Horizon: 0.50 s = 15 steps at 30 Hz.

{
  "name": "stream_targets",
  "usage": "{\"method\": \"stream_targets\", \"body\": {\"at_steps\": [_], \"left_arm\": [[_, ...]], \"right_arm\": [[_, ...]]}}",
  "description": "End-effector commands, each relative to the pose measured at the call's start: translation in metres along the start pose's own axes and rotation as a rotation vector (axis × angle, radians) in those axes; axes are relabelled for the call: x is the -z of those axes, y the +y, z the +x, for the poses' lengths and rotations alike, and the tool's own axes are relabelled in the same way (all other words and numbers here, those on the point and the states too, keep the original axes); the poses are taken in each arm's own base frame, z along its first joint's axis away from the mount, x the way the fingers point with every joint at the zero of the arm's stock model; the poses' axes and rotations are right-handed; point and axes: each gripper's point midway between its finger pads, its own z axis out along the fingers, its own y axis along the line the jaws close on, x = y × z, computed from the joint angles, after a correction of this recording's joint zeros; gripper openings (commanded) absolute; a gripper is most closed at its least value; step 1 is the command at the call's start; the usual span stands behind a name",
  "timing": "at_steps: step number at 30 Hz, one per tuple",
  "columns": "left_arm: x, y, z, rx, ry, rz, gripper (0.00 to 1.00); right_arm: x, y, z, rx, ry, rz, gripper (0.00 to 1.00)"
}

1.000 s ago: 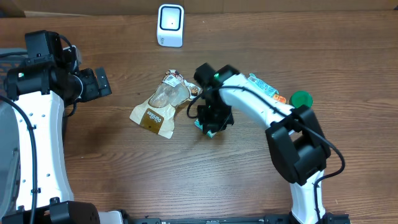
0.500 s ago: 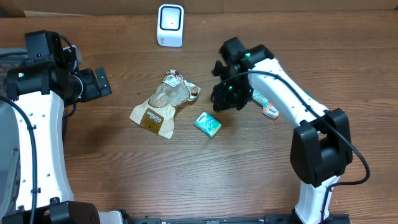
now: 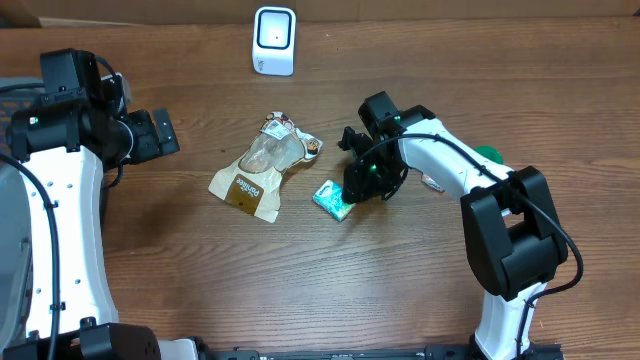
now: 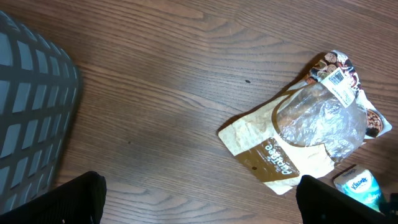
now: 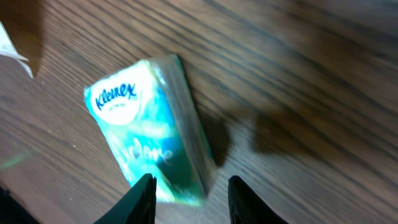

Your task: Scan the item barcode

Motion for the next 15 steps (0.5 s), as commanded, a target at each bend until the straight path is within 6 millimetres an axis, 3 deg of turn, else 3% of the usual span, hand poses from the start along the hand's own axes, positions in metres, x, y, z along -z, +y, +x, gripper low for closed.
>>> {"method": "stream_targets", "body": {"at_steps": [1,10,14,15], "left_arm": [[0.003,-0.003,-0.001,-0.019,-0.011,0.007,1.00],[0.003,-0.003,-0.001,-0.019,-0.011,0.007,1.00],[0.003,-0.003,-0.001,-0.019,-0.011,0.007,1.00],[0.003,-0.003,-0.001,-0.019,-0.011,0.007,1.00]], "right_arm": [[0.001,0.012,0.001,0.020,-0.018,-0.057,0.33],[-0.025,0.001,0.012,-0.029,0.024,-0.058,0.23],[-0.025,0.001,0.011,-0.029,0.024,-0.058,0.04],[-0.024,0.002,0.011,-0.029,0.023,-0.062,0.04]]}}
